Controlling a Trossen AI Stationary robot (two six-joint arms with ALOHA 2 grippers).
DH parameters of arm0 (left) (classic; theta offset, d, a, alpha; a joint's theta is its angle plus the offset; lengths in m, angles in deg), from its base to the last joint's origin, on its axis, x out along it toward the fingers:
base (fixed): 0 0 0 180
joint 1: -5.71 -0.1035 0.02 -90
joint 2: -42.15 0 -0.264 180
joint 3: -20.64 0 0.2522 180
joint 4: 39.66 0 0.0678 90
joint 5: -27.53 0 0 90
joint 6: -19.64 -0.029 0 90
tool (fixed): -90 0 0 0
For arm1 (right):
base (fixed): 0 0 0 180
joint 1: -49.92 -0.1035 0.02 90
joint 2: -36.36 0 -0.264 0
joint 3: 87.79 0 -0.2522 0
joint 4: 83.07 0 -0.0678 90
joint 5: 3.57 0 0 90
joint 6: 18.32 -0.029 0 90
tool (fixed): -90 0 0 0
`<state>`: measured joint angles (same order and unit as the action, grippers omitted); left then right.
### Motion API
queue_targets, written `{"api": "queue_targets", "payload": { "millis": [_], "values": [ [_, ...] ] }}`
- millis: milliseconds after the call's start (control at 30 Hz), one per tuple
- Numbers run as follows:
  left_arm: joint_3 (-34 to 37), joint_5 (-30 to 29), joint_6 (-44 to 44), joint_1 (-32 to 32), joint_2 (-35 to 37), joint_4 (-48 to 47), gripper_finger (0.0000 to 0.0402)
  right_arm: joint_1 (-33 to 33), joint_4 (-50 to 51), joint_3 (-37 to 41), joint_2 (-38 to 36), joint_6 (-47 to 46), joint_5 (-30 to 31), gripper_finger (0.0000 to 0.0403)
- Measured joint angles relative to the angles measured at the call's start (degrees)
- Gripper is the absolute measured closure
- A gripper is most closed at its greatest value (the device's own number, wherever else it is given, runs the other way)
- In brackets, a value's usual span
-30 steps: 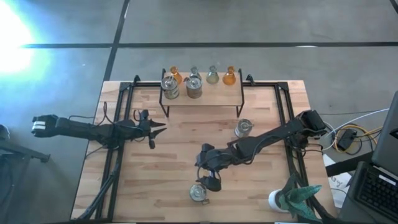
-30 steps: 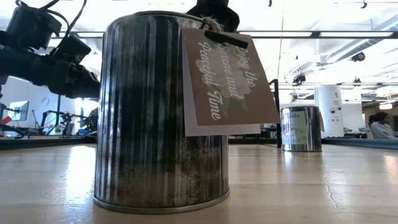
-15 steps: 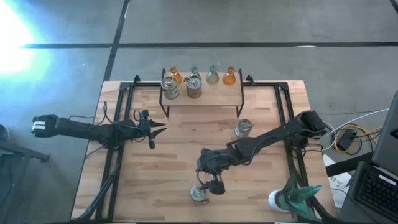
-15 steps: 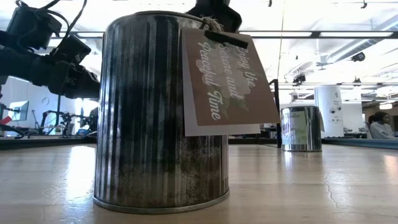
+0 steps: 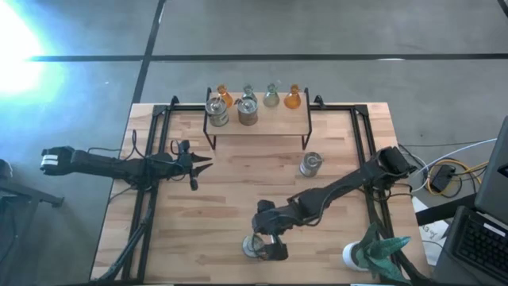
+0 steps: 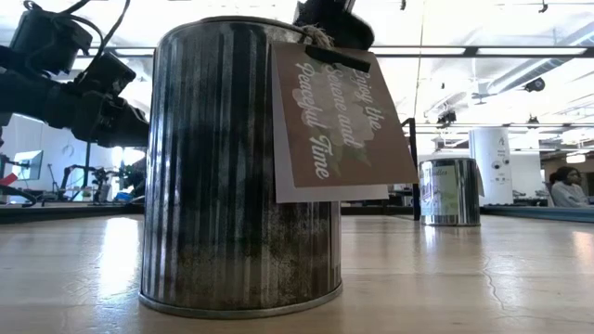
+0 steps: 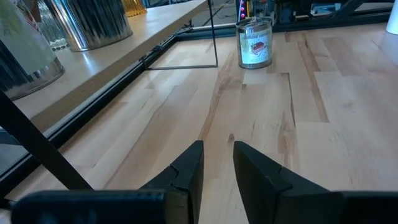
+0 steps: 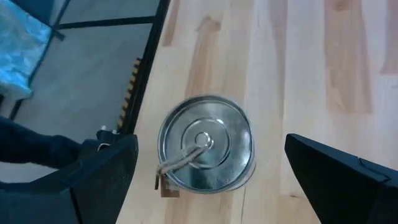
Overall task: Pick & Place candle stick holders
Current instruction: Put the jar candle on the shelf aligned with the other jar candles
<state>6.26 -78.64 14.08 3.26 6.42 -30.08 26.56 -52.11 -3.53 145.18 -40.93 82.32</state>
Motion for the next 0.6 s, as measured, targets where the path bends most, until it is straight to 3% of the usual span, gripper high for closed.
{"api": "queue_targets", "payload": {
  "millis": [200, 600],
  "values": [
    [0.0, 0.0, 0.0, 0.0, 0.0, -0.4, 0.0310, -2.7, 7.3, -7.6, 4.9, 0.2, 7.3, 0.0003],
    [0.0, 0.0, 0.0, 0.0, -0.1, -1.7, 0.0310, -4.5, 34.0, -34.7, 20.1, 2.5, 8.9, 0.0003]
  ]
}}
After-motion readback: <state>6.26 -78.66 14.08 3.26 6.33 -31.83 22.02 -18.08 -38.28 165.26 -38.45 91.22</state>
